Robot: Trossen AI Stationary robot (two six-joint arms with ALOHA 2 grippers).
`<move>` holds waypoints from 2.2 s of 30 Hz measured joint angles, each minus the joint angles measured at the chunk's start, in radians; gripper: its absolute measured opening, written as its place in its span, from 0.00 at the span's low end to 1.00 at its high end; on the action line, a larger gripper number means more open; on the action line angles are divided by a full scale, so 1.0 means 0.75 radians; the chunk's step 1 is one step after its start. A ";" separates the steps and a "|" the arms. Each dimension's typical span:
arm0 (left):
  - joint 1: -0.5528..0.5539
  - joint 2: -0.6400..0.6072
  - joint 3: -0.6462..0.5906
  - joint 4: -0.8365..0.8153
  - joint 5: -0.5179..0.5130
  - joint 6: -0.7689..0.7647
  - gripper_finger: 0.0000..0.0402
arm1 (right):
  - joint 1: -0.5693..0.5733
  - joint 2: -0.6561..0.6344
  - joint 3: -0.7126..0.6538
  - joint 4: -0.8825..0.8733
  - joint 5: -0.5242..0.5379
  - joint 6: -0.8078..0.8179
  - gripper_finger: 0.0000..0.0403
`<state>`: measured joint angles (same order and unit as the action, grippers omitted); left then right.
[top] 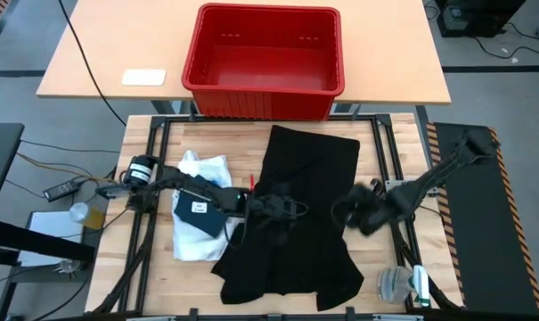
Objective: Fold laundry
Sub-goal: Fold the black shirt
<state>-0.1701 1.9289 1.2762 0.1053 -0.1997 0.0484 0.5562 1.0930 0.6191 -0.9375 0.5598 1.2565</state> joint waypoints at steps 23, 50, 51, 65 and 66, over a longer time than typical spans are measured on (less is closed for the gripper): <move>-0.031 0.011 -0.002 0.227 0.559 0.366 0.48 | -1.047 -0.323 -0.227 0.525 -0.104 -0.659 0.38; -0.084 0.013 0.000 -0.118 0.487 0.490 0.48 | -1.675 0.359 -0.214 0.818 0.032 -0.433 0.38; -0.084 0.013 0.000 -0.134 0.487 0.490 0.48 | -1.681 0.381 -0.214 0.826 0.032 -0.432 0.38; -0.084 0.013 0.000 -0.192 0.487 0.515 0.48 | -1.713 0.608 -0.209 1.138 0.090 -0.517 0.22; -0.083 0.013 0.000 -0.197 0.487 0.515 0.48 | -1.713 0.610 -0.208 1.139 0.086 -0.539 0.18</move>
<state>-0.2327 1.9385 1.2762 -0.0422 0.1654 0.4346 -0.7288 1.5506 0.4628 -0.0832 0.6243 0.8521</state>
